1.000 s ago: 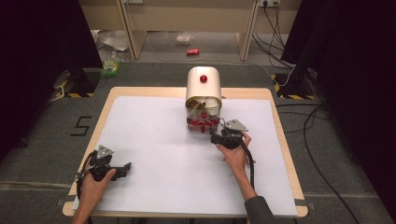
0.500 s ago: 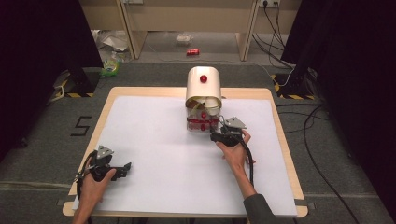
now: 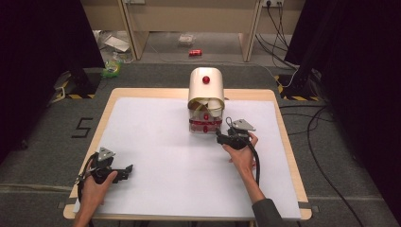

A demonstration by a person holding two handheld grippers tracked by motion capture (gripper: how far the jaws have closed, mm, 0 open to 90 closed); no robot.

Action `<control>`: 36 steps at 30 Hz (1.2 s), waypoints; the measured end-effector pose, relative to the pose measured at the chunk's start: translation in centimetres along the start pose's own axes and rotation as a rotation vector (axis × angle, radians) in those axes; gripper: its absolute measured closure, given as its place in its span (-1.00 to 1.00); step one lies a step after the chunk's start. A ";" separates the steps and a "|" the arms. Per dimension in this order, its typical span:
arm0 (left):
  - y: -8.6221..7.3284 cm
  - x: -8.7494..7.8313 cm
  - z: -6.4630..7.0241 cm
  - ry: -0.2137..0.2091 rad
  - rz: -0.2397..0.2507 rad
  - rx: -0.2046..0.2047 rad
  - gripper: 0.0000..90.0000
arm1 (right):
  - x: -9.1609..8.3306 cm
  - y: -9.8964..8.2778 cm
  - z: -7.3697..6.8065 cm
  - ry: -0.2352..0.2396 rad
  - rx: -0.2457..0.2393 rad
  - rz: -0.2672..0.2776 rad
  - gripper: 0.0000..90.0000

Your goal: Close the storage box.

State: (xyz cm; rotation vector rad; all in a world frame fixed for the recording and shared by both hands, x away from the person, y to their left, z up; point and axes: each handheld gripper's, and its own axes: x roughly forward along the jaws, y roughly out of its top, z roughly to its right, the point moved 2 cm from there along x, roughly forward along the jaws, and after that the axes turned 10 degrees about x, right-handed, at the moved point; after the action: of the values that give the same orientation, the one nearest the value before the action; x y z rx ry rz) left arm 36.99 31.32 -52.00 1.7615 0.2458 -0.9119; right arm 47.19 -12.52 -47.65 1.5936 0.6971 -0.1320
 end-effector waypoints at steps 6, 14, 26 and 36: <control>0.0 0.0 0.0 0.000 0.000 0.000 -0.98 | -1.4 -0.5 0.1 0.026 -0.018 -0.015 -0.36; 0.0 0.0 0.0 0.001 0.000 0.001 -0.98 | -2.9 -0.8 0.3 0.055 -0.017 -0.006 -0.36; 0.0 0.0 0.0 -0.001 0.002 0.000 -0.97 | -4.0 -0.9 0.6 0.058 -0.011 -0.004 -0.36; 0.0 0.0 0.0 -0.001 0.002 0.000 -0.98 | -5.7 -1.4 0.6 0.077 -0.023 -0.002 -0.36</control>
State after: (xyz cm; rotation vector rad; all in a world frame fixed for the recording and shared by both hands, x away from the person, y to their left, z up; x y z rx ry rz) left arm 36.99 31.33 -52.00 1.7609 0.2431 -0.9119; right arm 42.03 -15.08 -46.25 1.5823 0.7573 -0.0638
